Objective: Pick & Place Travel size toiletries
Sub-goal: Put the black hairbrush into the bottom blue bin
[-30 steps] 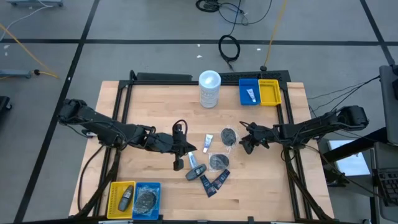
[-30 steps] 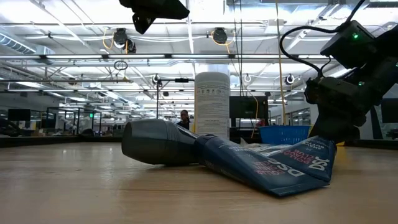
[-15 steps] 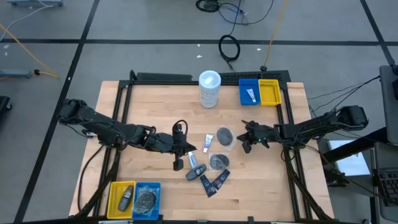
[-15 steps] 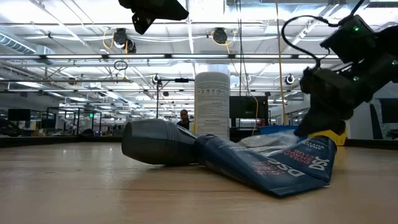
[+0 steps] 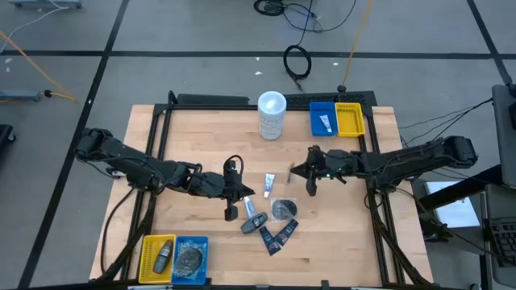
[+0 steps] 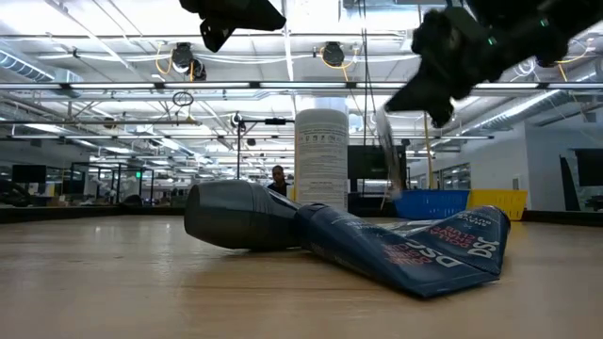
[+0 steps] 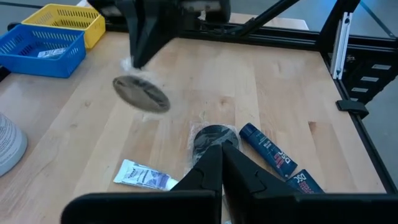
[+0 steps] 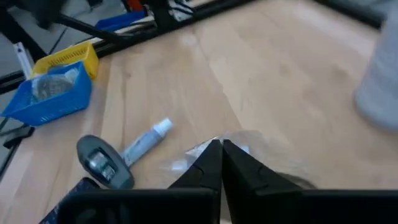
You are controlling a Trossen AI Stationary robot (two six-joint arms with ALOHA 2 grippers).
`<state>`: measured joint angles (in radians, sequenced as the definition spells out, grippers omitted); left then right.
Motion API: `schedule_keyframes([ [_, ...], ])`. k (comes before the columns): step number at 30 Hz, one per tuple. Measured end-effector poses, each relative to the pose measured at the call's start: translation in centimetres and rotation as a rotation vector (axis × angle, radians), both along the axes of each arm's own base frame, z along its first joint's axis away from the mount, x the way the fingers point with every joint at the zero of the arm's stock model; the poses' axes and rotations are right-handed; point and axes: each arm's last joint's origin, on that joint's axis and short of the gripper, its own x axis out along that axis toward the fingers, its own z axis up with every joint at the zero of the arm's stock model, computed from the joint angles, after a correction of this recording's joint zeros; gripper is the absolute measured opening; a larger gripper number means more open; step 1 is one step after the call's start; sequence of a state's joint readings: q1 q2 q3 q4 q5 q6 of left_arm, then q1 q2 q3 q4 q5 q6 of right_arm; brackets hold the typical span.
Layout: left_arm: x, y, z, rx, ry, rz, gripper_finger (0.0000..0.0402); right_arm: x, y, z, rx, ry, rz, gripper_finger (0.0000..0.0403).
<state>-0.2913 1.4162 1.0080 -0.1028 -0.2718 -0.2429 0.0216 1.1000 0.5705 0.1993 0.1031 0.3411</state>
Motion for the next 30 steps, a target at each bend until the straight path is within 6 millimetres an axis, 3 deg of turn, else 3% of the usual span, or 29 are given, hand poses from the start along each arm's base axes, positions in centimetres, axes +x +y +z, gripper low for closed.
schedule_keyframes([
  [9, 0.0, 0.0, 0.0, 0.003, -0.001, -0.001, 0.0023, 1.6, 0.1, 5.7, -0.13, -0.097, 0.08, 0.0],
  [26, 0.4, 0.1, 1.0, 0.161, -0.104, -0.011, 0.0024, 2.2, 0.1, 10.3, -0.204, -0.236, 0.091, 0.0],
  [30, 0.4, 0.5, 1.0, 0.247, -0.106, 0.122, 0.0024, 2.3, 0.1, 11.5, -0.225, -0.293, 0.088, 0.0],
])
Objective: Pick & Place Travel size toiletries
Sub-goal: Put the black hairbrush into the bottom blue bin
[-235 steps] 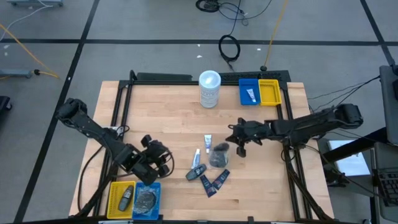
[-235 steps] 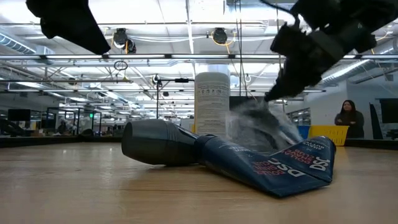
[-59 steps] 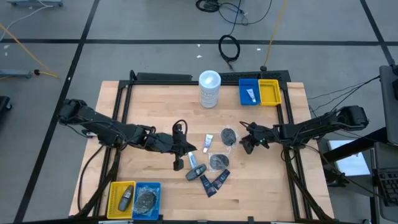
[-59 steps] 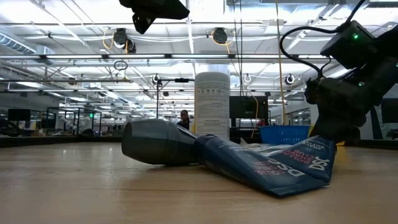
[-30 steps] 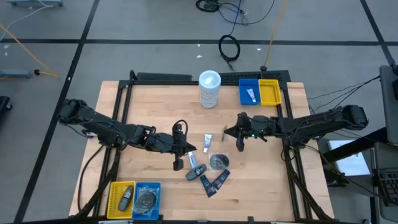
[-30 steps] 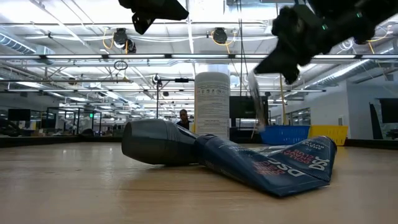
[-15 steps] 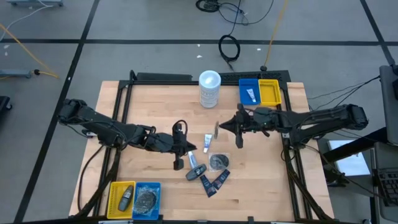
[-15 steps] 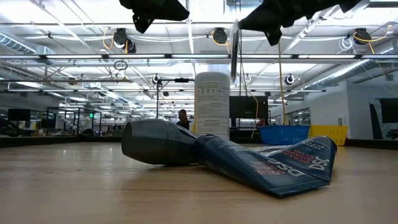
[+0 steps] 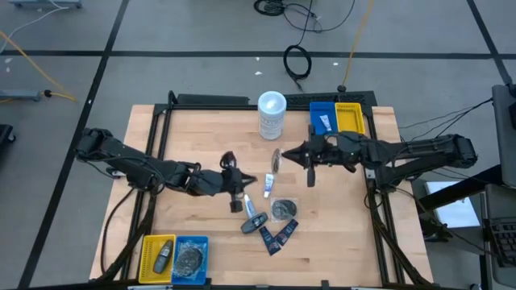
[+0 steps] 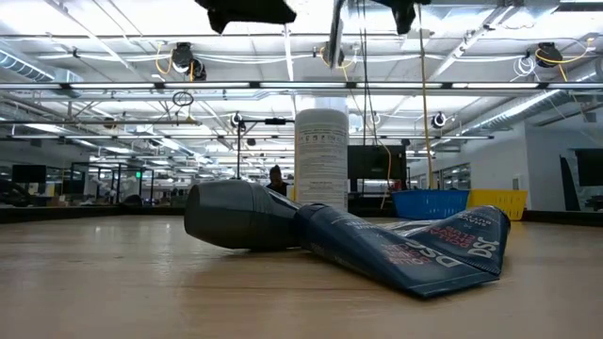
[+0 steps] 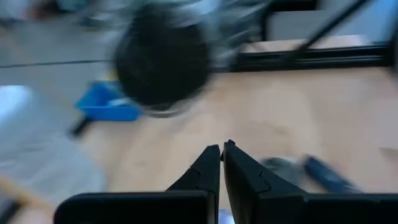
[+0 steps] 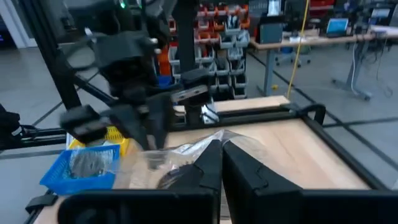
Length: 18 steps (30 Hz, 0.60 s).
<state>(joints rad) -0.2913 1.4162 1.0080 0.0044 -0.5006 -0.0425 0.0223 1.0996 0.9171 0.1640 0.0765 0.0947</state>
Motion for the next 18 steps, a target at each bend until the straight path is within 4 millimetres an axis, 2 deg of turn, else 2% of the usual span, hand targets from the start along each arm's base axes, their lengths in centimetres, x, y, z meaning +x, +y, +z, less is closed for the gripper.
schedule_keyframes([
  [6, -0.1, 0.5, 0.2, 0.126, -0.008, 0.143, 0.0043, 0.0, 0.0, 0.8, -0.011, -0.063, -0.003, 0.0],
  [13, 0.3, 1.1, 0.9, 0.104, -0.081, 0.172, 0.0133, 0.1, -0.4, 1.2, -0.023, -0.107, -0.111, 0.0],
  [18, 0.9, 1.6, 1.0, 0.138, -0.109, 0.18, 0.0189, 1.2, -0.3, 1.4, -0.023, -0.199, -0.113, 0.0],
])
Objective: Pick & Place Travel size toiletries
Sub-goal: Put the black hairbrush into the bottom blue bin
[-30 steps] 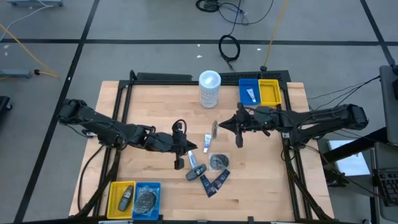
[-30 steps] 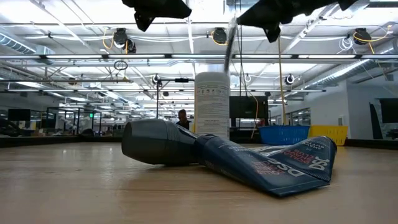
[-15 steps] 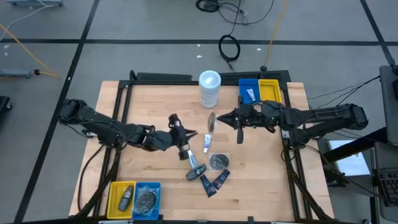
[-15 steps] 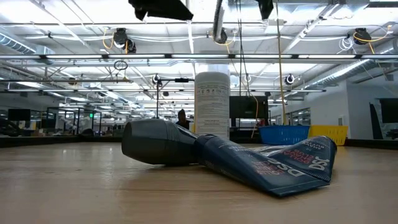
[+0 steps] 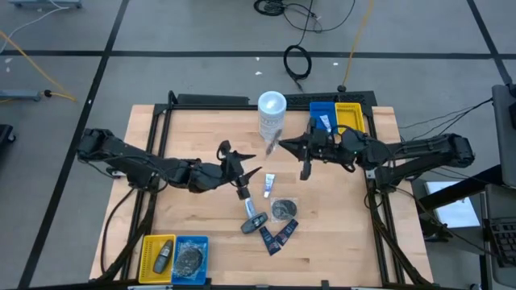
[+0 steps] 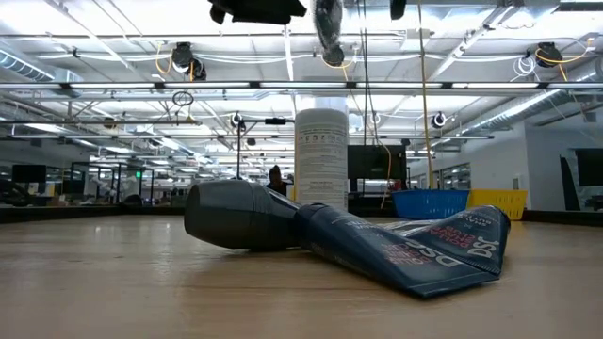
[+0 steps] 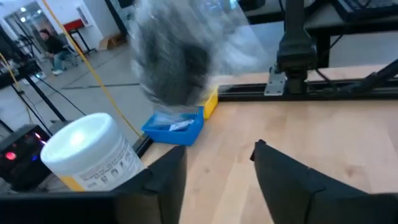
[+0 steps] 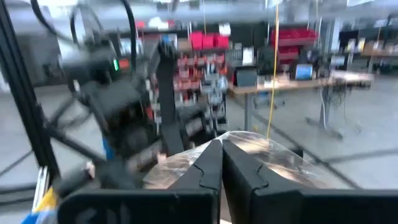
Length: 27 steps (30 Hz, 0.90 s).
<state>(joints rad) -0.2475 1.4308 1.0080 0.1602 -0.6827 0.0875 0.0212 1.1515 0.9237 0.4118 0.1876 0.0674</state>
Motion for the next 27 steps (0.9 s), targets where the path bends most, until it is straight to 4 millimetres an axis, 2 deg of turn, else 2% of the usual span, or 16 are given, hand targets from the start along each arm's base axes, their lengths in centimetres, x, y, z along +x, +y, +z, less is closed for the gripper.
schedule_keyframes([
  [4, 0.9, 0.3, -0.4, 0.061, -0.012, 0.014, 0.0219, 1.2, -0.1, -0.5, -0.001, -0.035, -0.005, 0.0],
  [10, 1.5, 0.7, -1.3, 0.13, -0.001, 0.218, 0.0241, 2.3, -0.2, -0.8, -0.001, -0.025, -0.008, 0.0],
  [23, 1.8, 1.4, -1.0, 0.088, -0.064, 0.259, 0.0239, 3.4, -0.2, -1.5, -0.002, 0.001, -0.004, 0.0],
  [27, 1.7, 1.5, -1.0, 0.082, -0.071, 0.292, 0.0201, 3.5, -0.2, -1.5, -0.002, 0.003, -0.004, 0.0],
])
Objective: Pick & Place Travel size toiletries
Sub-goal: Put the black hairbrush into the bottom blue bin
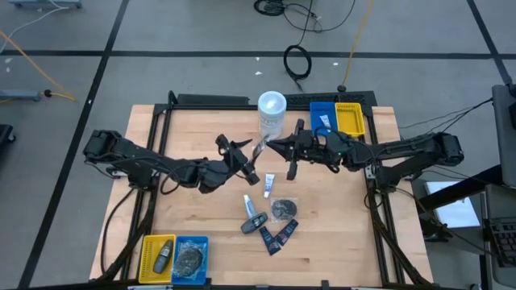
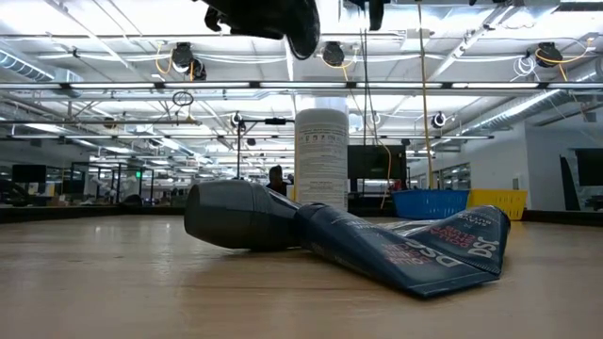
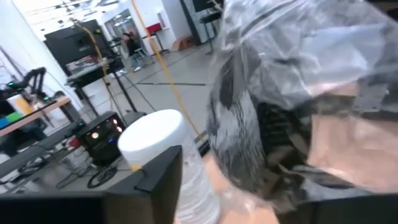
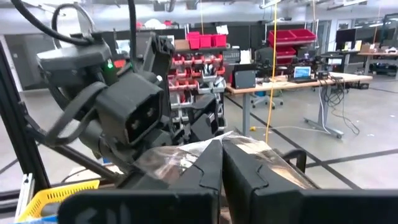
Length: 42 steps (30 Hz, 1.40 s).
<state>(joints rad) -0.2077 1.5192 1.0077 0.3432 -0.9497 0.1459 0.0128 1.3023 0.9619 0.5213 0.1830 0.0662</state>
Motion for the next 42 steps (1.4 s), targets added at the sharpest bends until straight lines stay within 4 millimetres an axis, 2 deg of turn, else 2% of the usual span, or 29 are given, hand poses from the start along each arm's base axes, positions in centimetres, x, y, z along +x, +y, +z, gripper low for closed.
schedule_keyframes([
  [3, 0.0, 0.0, 0.0, -0.011, -0.009, 0.005, 0.0138, 0.1, 0.0, -0.2, 0.0, 0.011, 0.0, 0.0],
  [7, 0.0, -0.2, 0.0, -0.015, -0.012, 0.0, 0.003, 0.1, 0.0, -0.3, 0.0, 0.024, 0.0, 0.0],
  [8, 0.0, -0.2, 0.0, -0.014, -0.009, -0.003, 0.0019, 0.1, 0.0, -0.3, 0.0, 0.028, 0.0, 0.0],
  [18, -0.4, -1.1, -0.5, 0.005, 0.042, 0.003, 0.0012, 0.1, 0.0, -0.7, -0.002, 0.067, 0.001, 0.0001],
  [22, -1.2, -2.1, -0.5, 0.027, 0.091, 0.017, 0.0012, 0.0, 0.0, -0.8, -0.005, 0.09, 0.001, 0.001],
  [27, -2.5, -4.0, 0.1, 0.028, 0.106, -0.051, 0.0012, 0.0, 0.0, -1.0, -0.031, 0.121, 0.0, 0.004],
  [34, -6.7, -5.9, 1.1, -0.048, 0.181, -0.155, 0.0012, -0.4, 0.0, -1.2, -0.056, 0.171, 0.001, 0.0095],
  [42, -11.4, -7.6, 1.8, -0.45, 0.249, -0.449, 0.0012, -0.7, 0.0, -1.8, -0.055, 0.245, 0.002, 0.0122],
])
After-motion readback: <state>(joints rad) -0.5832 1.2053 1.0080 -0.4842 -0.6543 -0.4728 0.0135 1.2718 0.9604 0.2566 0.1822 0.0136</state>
